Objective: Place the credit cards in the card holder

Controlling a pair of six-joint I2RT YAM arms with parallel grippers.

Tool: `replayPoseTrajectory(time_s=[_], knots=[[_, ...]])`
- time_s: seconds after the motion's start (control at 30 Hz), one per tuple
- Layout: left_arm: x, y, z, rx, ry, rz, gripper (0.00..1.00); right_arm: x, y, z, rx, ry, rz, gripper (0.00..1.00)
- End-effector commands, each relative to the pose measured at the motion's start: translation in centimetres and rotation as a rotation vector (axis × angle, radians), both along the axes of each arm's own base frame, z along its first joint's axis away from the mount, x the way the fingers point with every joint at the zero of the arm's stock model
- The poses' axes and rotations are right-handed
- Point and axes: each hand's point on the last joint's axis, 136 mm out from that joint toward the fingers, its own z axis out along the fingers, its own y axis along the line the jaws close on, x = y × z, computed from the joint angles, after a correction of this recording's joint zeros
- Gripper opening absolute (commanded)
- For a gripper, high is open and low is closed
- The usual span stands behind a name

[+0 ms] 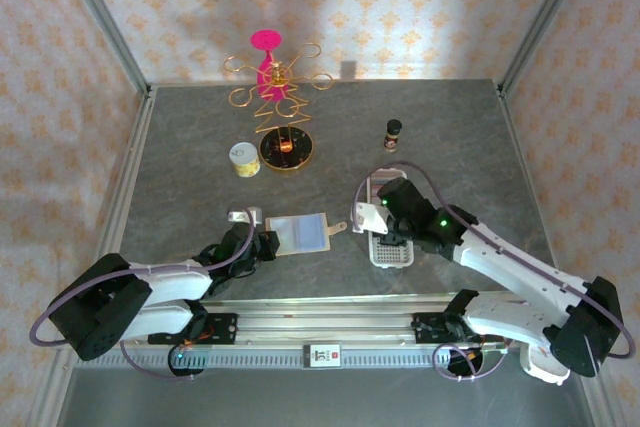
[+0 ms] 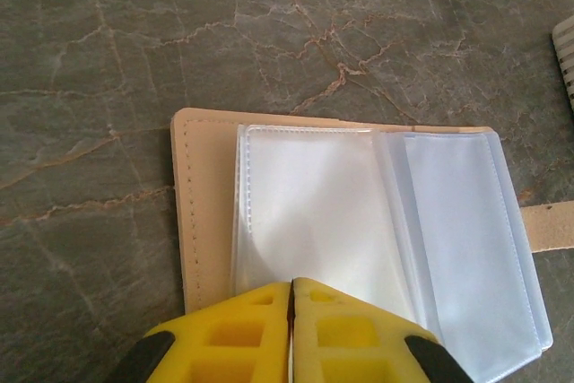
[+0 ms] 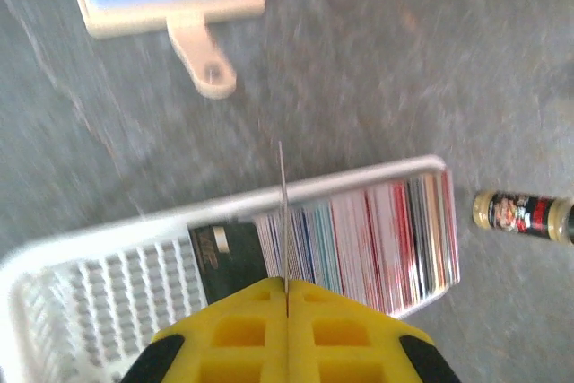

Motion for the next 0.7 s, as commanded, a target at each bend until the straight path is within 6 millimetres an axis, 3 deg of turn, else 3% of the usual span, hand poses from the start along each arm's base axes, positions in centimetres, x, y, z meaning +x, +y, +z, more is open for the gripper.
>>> replayPoseTrajectory(time_s=[0.0,0.13,0.2,0.37,0.5,0.67], knots=[[-0.2,0.7,-0.5,0.056,0.006,0.005,0.11,-1.3,3.5,4.5,0.312,0.092,-0.061,0.0],[-0.4,0.6,-0.6,0.058,0.011,-0.008,0.12,0.4,7.3,8.9,0.749,0.186,-0.263,0.0],[-0.4,0.5,-0.6,0.058,0.01,-0.02,0.12,1.9,8.4,9.3,0.925,0.292,-0.428,0.0],[-0.3,0.5,-0.7,0.079,0.018,-0.026,0.12,3.0,12.8,4.8,1.045,0.664,-0.658,0.0],[-0.2,0.5,-0.9,0.096,0.027,-0.028,0.12,3.7,14.6,-0.3,1.056,0.826,-0.852,0.0],[0.0,0.6,-1.1,0.116,0.04,-0.019,0.12,3.0,17.2,-4.2,0.975,0.866,-0.903,0.0]])
